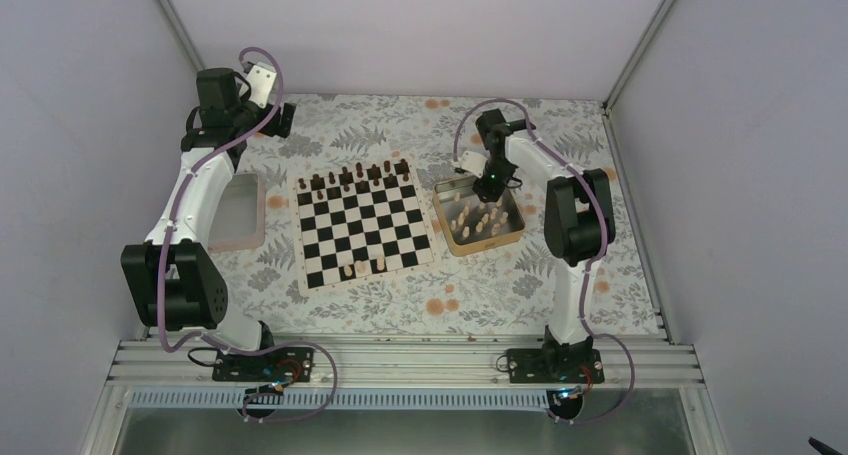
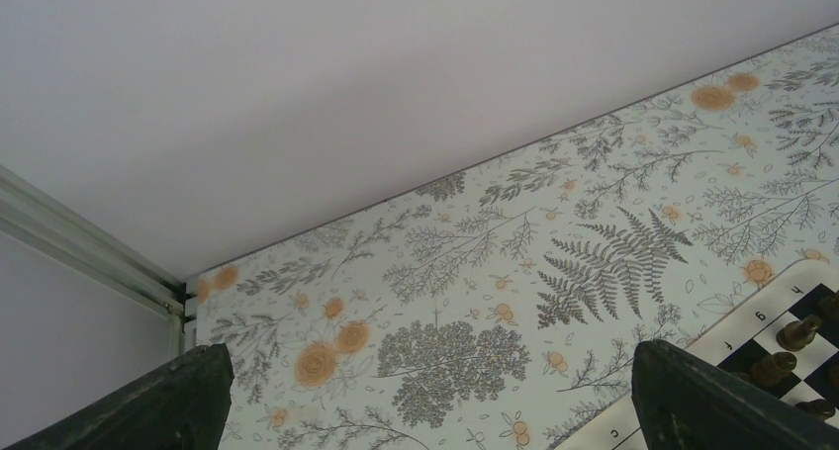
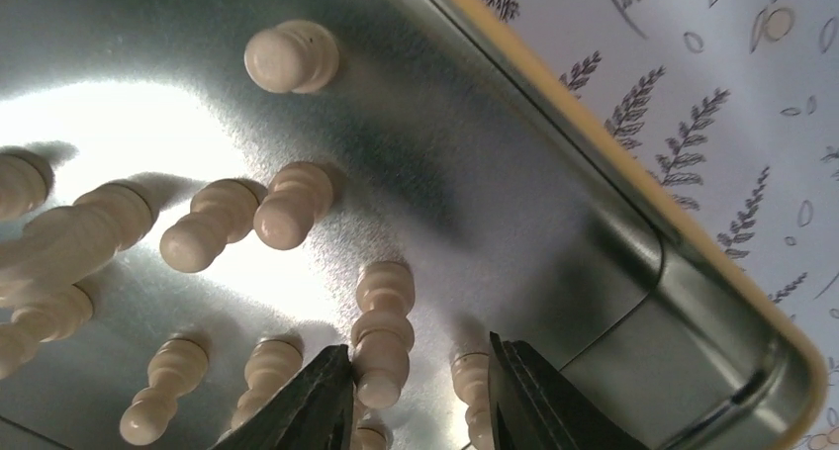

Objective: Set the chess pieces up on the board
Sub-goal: Pick up the chess piece from the storage box, then place the chess piece on the chessboard.

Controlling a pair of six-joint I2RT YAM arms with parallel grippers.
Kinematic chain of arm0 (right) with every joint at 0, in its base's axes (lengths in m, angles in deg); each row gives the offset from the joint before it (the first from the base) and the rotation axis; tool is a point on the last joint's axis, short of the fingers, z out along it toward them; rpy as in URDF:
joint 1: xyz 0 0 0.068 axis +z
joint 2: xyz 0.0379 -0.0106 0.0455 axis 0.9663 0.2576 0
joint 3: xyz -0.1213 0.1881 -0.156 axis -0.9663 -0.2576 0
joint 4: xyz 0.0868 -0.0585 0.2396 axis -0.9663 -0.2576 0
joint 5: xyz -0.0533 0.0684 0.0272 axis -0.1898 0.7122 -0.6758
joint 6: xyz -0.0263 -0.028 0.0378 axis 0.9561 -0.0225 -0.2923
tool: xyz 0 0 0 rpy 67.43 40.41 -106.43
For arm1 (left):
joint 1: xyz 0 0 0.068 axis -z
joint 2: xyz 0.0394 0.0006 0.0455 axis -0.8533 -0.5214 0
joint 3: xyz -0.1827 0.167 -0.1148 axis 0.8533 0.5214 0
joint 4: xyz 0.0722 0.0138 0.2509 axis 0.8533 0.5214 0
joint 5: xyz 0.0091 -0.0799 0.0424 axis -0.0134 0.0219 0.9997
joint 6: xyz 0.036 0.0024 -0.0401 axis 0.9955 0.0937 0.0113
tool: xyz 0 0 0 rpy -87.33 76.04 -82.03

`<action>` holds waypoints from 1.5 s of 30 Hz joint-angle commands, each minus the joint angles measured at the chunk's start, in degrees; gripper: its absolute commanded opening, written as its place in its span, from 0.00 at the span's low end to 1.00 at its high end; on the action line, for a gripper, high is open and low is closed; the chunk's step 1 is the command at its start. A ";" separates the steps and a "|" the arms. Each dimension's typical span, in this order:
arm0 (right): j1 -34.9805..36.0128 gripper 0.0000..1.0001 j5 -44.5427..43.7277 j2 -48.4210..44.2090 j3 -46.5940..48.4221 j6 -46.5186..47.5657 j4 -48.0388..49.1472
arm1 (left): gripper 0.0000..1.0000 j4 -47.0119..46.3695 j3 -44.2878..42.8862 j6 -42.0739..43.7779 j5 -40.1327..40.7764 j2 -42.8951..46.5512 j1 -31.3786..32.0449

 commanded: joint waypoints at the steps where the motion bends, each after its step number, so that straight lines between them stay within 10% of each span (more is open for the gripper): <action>1: -0.68 0.36 0.83 1.06 -1.13 0.22 -0.64 | 1.00 -1.03 0.63 -0.04 -0.32 -0.16 -0.12; 12: -0.64 0.07 3.69 -0.41 0.02 0.36 -1.46 | 1.00 -1.10 0.80 -0.04 -0.65 0.09 -0.12; 33: 18.78 0.05 -0.69 -4.08 17.78 -3.24 -14.27 | 1.00 -1.06 0.72 -0.22 -0.71 0.62 -0.12; 45: 31.19 0.05 3.93 -2.31 7.75 -6.37 -7.95 | 1.00 -1.07 0.45 -0.31 -0.64 0.55 -0.11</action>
